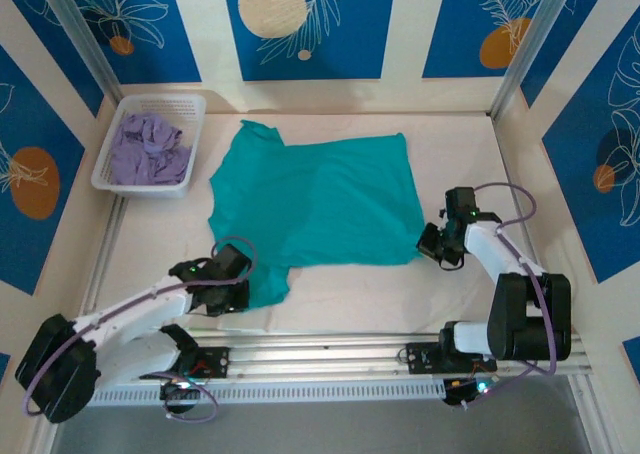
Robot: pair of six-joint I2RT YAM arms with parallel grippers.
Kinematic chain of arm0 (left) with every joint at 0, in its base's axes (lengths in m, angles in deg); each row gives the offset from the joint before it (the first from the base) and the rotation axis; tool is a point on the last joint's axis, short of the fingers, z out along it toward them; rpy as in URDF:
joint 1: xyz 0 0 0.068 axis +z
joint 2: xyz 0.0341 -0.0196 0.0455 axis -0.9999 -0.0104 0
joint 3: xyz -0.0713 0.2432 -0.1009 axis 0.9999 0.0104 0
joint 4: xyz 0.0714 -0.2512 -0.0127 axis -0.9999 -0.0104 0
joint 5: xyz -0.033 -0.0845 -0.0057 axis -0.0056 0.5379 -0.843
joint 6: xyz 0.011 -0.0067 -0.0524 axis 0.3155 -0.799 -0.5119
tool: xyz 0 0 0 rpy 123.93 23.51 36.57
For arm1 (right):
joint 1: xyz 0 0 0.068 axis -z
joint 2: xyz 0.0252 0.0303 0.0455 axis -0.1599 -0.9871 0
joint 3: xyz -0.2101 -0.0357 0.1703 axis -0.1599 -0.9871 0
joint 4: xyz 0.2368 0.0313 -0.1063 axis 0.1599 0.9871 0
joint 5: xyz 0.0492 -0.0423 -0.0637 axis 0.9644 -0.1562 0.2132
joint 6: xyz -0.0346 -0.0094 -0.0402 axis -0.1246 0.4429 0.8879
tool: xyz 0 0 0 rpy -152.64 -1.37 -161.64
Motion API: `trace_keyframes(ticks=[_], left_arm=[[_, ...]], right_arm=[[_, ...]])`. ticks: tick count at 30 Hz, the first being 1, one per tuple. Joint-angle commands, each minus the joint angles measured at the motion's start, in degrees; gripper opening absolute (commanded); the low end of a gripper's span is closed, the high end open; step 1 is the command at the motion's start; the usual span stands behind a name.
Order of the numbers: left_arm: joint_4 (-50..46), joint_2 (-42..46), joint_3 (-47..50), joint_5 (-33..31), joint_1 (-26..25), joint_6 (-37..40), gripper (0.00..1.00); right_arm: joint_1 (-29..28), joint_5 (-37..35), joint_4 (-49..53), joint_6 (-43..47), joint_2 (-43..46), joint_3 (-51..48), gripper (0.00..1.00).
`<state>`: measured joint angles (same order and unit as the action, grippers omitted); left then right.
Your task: Fold the inside-out t-shirt
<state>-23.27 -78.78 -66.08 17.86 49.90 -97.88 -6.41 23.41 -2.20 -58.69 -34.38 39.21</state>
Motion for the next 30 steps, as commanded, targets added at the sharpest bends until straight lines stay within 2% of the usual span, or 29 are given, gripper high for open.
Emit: trace_keyframes(ticks=[1,3,9,13,20,30], left_arm=[[-2.37,4.60,-2.23,1.48,1.59,-2.14,0.00],[-2.93,6.08,-4.97,3.07,4.68,-1.08,0.00],[-2.48,4.39,-14.53,10.63,19.98,8.39,0.00],[0.77,0.19,-19.40,13.07,25.56,12.35,0.00],[7.56,-8.28,-23.97,17.69,31.82,14.68,0.00],[12.61,-20.29,-31.14,15.85,35.05,16.13,0.00]], right_arm=[[2.22,3.85,-0.16,-1.10,2.55,-0.66,0.01],[3.04,5.29,-0.50,-0.87,2.72,0.75,0.02],[3.80,8.03,0.11,1.48,-2.18,8.26,0.04],[3.84,9.24,-0.76,2.20,-7.52,12.37,0.06],[3.87,11.30,-2.41,2.26,-14.57,17.92,0.08],[3.37,12.13,-3.00,2.35,-21.56,24.59,0.10]])
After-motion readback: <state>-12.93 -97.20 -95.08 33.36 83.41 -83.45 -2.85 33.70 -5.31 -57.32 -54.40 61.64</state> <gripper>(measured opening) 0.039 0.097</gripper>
